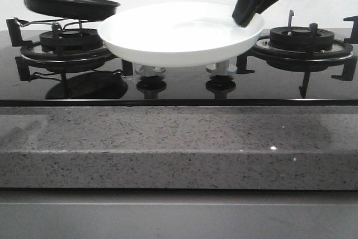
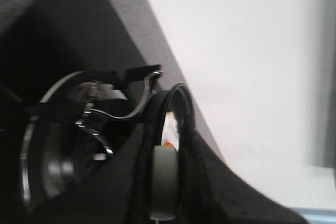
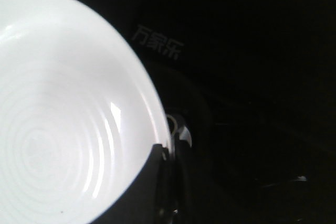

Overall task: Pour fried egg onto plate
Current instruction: 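Lift the frying pan with the left gripper above the held plate, then tilt the pan with the left gripper to slide the egg onto the plate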

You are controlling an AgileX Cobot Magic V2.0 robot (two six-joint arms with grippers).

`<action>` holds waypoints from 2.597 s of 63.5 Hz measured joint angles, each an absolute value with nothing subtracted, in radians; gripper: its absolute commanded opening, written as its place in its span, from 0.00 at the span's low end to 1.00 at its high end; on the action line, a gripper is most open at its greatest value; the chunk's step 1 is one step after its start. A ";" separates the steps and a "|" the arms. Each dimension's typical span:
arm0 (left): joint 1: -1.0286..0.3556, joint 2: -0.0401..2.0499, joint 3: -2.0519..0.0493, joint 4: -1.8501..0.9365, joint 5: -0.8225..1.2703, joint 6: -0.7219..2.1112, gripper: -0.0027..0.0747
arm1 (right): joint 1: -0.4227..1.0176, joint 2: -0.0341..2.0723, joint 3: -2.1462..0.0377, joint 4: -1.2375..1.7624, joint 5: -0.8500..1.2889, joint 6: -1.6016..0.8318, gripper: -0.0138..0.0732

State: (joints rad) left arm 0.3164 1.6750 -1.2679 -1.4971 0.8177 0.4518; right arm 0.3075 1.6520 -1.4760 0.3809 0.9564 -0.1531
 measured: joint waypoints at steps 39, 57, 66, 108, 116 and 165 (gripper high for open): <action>0.280 1.449 -1.287 -1.503 0.852 0.628 0.01 | 0.308 1.652 -1.476 0.381 0.956 -0.153 0.02; 0.073 1.303 -1.287 -1.308 0.727 0.635 0.01 | 0.308 1.652 -1.476 0.381 0.956 -0.153 0.02; -0.052 1.269 -1.287 -1.245 0.680 0.637 0.01 | 0.308 1.652 -1.476 0.381 0.956 -0.153 0.02; -0.592 1.164 -1.316 -0.494 0.411 0.609 0.01 | 0.308 1.652 -1.476 0.381 0.960 -0.153 0.02; -0.633 1.164 -1.326 -0.396 0.411 0.600 0.01 | 0.308 1.652 -1.476 0.381 0.960 -0.153 0.02; -0.528 1.164 -1.328 -0.537 0.382 0.545 0.01 | 0.308 1.651 -1.472 0.373 0.972 -0.160 0.02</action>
